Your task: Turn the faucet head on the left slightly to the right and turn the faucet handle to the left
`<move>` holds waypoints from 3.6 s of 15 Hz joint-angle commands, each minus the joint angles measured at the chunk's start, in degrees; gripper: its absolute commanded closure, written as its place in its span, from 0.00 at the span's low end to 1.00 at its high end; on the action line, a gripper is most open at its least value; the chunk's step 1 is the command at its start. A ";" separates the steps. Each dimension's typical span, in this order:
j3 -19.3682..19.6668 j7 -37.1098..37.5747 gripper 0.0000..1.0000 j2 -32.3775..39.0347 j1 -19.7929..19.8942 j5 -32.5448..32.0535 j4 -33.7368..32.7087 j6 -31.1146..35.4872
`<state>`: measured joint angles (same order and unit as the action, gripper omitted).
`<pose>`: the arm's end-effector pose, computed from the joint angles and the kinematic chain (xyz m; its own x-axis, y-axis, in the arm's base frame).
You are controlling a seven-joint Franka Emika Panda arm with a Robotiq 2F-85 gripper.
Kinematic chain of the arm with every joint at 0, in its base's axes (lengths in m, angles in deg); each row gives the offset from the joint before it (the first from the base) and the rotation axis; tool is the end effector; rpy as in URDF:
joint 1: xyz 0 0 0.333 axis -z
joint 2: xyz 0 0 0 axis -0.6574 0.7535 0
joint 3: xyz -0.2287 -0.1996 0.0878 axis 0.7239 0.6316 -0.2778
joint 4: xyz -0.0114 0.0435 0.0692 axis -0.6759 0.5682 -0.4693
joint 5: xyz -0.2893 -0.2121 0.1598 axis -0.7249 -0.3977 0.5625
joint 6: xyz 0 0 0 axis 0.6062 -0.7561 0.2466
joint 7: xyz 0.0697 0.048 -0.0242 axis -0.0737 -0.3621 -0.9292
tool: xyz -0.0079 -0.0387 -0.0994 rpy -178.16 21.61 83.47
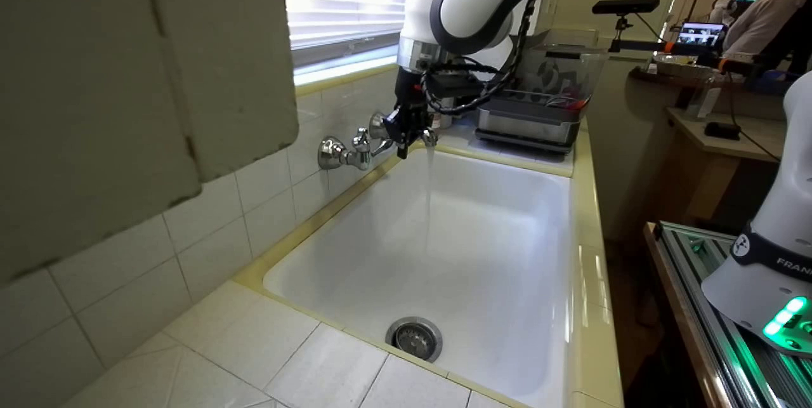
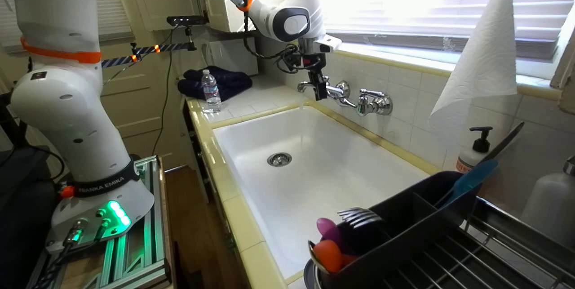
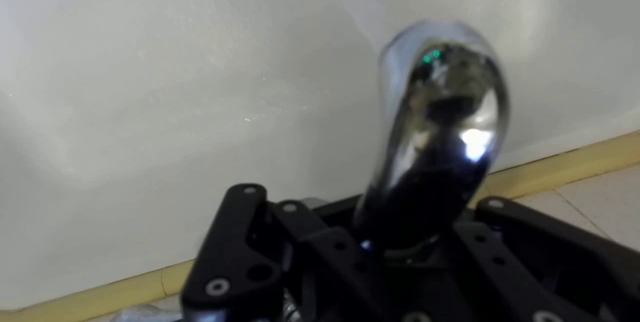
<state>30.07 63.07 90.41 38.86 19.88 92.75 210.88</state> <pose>0.6186 0.0157 0.3345 0.9443 -0.2947 0.1463 -0.2862 -0.9551 -0.0761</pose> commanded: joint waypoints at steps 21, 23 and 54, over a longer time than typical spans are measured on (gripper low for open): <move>-0.38 8.17 0.00 -4.12 -4.96 -5.91 1.17 1.91; -0.30 8.71 0.00 -5.09 -5.17 -6.85 1.96 1.72; -5.18 11.01 0.00 -28.85 -0.31 -7.95 8.41 -20.77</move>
<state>25.24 76.09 64.00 37.63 11.22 99.33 192.95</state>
